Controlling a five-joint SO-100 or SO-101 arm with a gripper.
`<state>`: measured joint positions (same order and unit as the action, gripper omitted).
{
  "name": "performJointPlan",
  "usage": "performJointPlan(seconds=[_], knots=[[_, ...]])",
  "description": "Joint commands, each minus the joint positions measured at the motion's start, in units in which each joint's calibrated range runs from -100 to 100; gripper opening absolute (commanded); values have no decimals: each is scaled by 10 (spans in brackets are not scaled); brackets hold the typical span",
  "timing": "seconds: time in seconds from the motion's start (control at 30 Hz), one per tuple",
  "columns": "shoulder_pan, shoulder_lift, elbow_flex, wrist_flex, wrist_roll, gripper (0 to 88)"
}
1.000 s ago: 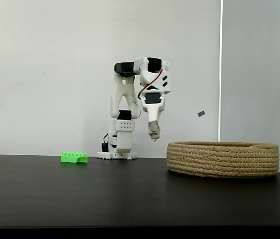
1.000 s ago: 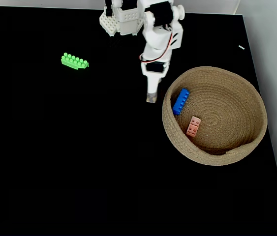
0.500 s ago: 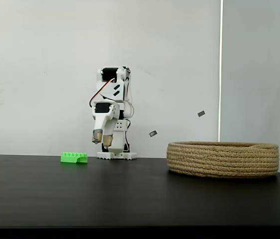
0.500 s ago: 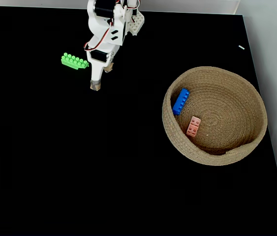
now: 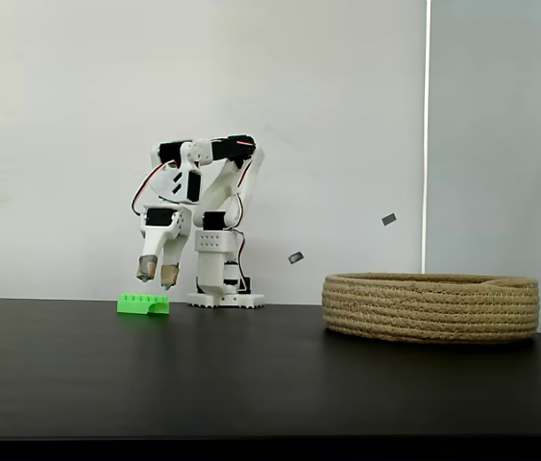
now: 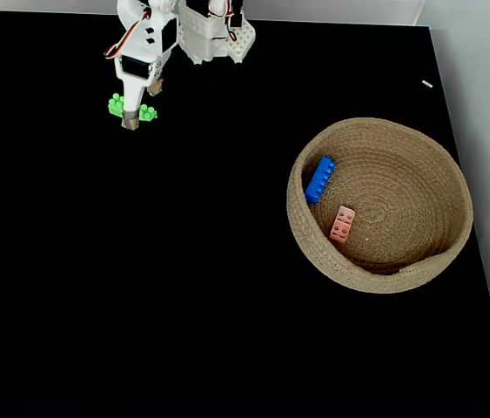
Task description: Place the lego blocks in the tray
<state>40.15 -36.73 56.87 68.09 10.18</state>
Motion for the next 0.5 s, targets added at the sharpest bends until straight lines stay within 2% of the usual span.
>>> performJointPlan(seconds=[0.0,0.47], knots=[[34,-21,15,-17,27,340],[62,10,73,-127,42,337]])
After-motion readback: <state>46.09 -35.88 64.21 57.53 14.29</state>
